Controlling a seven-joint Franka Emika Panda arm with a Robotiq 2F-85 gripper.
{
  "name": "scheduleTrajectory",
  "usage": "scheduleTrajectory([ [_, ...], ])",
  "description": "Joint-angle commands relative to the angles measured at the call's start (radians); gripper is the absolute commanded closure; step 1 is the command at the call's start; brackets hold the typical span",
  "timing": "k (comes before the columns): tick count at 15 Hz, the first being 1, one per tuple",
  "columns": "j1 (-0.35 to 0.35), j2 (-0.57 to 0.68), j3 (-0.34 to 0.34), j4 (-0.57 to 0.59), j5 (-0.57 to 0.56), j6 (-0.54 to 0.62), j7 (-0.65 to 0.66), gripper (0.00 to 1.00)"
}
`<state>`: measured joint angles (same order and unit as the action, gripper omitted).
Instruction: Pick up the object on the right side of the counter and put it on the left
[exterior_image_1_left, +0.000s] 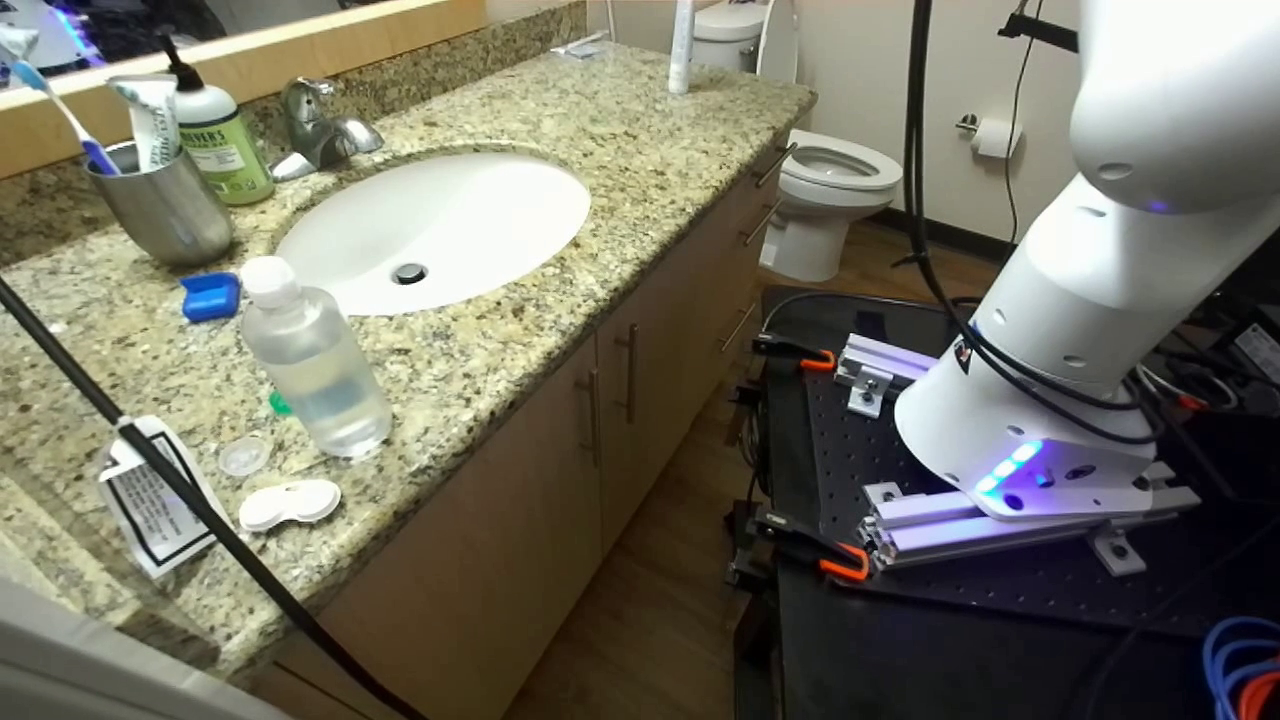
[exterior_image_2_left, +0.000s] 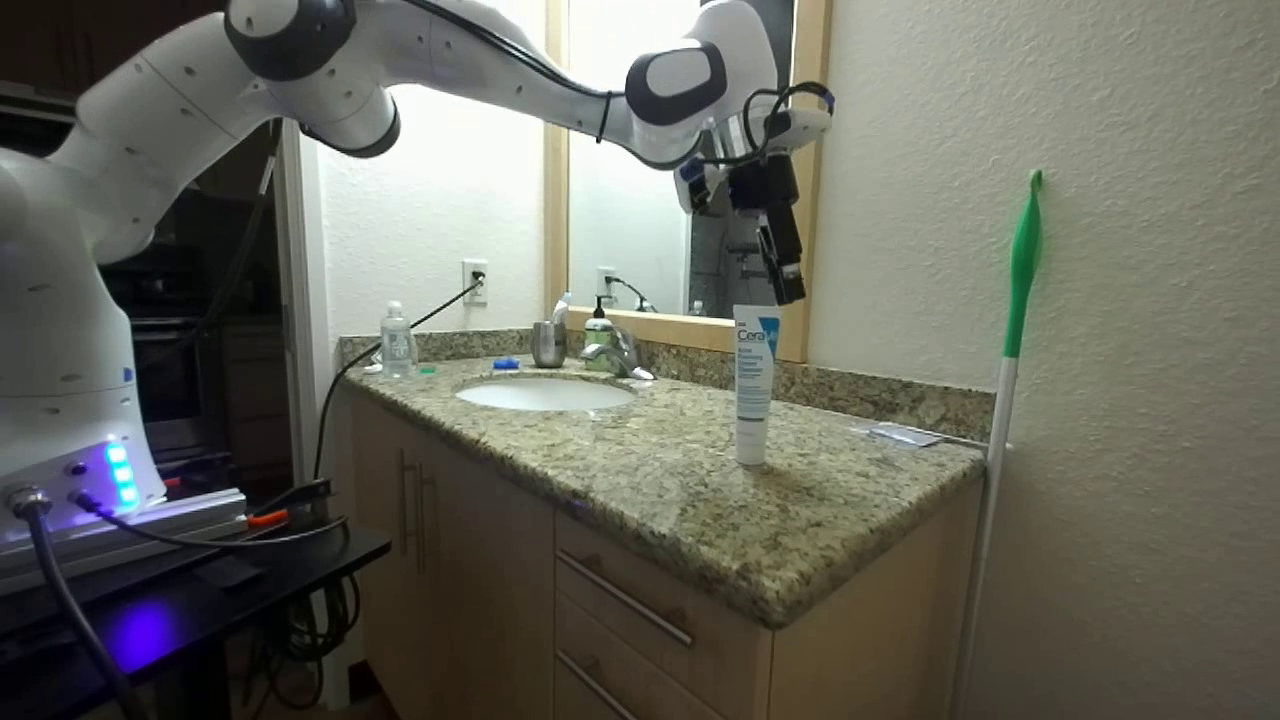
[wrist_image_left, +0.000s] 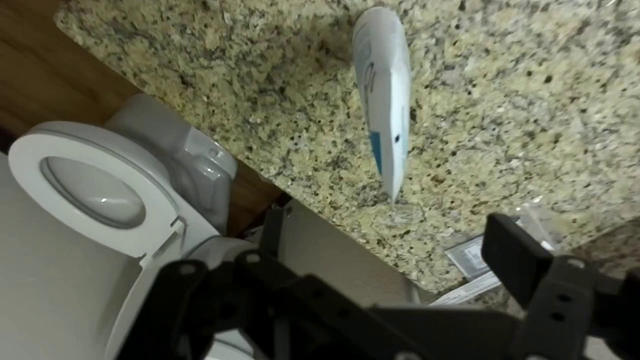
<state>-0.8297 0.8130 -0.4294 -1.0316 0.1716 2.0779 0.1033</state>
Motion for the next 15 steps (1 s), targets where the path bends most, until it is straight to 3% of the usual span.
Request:
scheduleTrajectory([
  [1, 0.000, 0.026, -0.005, 0.015, -0.003, 0.015, 0.014, 0.00],
  [3, 0.000, 0.047, -0.010, 0.037, -0.004, 0.018, 0.025, 0.00],
  [8, -0.021, 0.057, 0.008, 0.078, -0.008, -0.194, -0.083, 0.00],
  [9, -0.004, 0.044, -0.007, 0.054, -0.003, -0.133, -0.039, 0.00],
  [13, -0.005, 0.050, -0.006, 0.054, -0.003, -0.165, -0.061, 0.00],
  [14, -0.004, 0.050, -0.006, 0.054, -0.003, -0.165, -0.061, 0.25],
  [15, 0.001, 0.059, -0.013, 0.059, -0.008, -0.154, -0.039, 0.26],
])
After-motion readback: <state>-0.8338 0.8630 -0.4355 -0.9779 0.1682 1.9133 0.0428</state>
